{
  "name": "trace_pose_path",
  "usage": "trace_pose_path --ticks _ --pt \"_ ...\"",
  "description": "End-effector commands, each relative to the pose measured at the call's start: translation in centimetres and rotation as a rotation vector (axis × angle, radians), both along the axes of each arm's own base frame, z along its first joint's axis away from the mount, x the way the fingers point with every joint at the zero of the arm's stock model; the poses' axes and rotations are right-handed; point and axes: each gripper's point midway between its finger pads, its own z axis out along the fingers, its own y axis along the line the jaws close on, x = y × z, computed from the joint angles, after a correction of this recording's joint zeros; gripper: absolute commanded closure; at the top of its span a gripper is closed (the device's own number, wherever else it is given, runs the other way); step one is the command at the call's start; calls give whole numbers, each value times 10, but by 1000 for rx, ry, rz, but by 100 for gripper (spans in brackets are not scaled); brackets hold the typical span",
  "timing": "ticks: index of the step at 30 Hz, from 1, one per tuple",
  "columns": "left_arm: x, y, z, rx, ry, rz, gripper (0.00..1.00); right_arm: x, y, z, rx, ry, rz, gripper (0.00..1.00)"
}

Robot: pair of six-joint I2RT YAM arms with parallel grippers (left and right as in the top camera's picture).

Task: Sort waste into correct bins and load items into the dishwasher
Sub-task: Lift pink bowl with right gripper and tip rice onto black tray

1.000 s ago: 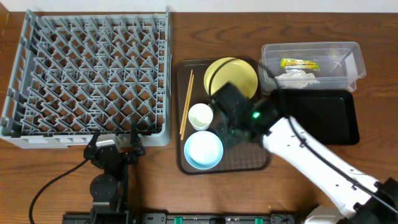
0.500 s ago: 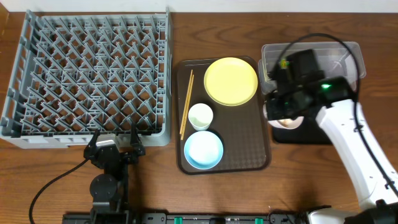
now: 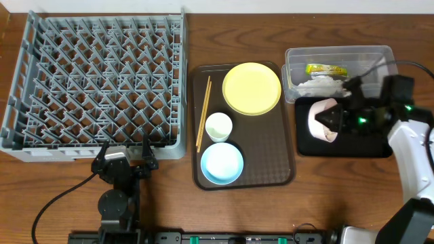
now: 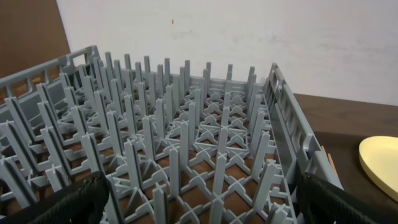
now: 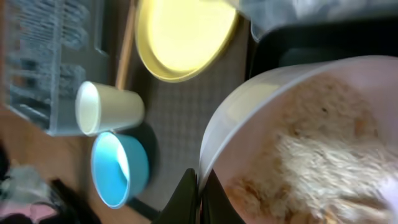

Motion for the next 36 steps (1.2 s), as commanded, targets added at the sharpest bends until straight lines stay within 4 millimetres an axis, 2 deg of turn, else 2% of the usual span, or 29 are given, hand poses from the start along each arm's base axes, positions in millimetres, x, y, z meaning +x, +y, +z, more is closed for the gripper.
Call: trace_pose_path --ticks 1,9,16,24,30,36 --pt "-1 1 -19 19 60 5 3 -4 7 29 232 -150 46 99" --pt "-1 1 -19 19 60 5 3 -9 -17 42 418 -245 -31 99" --pt "-1 1 -19 19 60 5 3 -12 -32 76 585 -359 -42 99" --pt "-1 1 -19 19 60 5 3 -13 -54 79 609 -350 -124 99" --pt "-1 1 -19 19 60 5 3 -13 -65 79 695 -228 -224 99" --pt "-1 1 -19 19 60 5 3 -11 -76 67 675 -139 -316 99"
